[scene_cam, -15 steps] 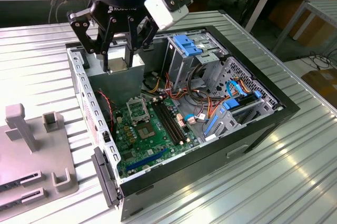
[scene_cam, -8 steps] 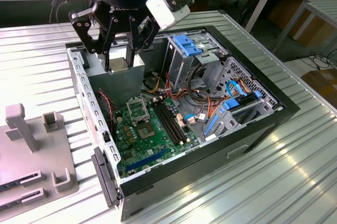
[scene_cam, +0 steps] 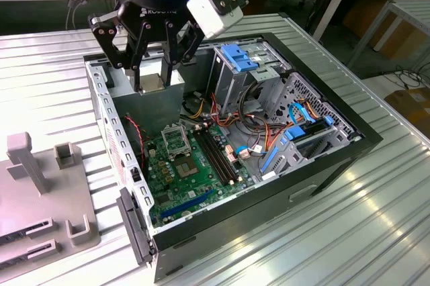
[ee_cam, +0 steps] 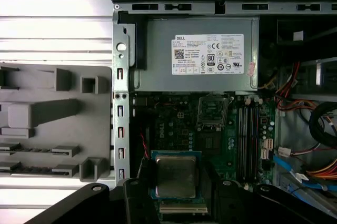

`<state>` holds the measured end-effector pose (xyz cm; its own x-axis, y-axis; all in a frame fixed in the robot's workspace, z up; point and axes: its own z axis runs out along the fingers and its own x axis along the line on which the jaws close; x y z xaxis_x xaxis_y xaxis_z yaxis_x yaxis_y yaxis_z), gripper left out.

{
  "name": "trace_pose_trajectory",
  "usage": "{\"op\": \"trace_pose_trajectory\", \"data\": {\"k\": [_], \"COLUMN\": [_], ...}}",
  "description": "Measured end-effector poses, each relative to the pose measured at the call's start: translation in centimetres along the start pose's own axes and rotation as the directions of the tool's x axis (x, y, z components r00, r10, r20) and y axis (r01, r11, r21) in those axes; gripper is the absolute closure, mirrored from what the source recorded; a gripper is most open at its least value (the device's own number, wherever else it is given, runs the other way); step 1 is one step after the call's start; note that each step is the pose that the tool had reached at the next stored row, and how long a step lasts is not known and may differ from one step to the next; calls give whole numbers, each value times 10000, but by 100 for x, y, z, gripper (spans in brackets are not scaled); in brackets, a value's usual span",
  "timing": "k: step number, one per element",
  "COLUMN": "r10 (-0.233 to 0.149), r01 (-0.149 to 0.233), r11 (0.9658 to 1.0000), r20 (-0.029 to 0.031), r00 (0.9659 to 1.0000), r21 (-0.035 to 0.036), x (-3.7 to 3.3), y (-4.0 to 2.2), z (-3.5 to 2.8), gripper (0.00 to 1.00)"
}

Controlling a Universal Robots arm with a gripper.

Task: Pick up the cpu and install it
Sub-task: 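Pick up the cpu and move it towards the insertion slot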

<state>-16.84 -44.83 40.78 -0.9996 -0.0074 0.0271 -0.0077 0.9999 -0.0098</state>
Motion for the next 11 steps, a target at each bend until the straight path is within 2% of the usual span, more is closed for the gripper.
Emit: {"op": "trace_pose_trajectory", "data": {"k": [6,7,11], "r10": [0,1,0], "r01": [0,-1,0], "r11": [10000,10000,10000], "r20": [0,0,0], "r00": [10000,10000,10000], "r21": [0,0,0], "x": [-1,-9,-60], "y": [-22,-70,-79], "z": [0,4,8], "gripper": [53,53,53]}}
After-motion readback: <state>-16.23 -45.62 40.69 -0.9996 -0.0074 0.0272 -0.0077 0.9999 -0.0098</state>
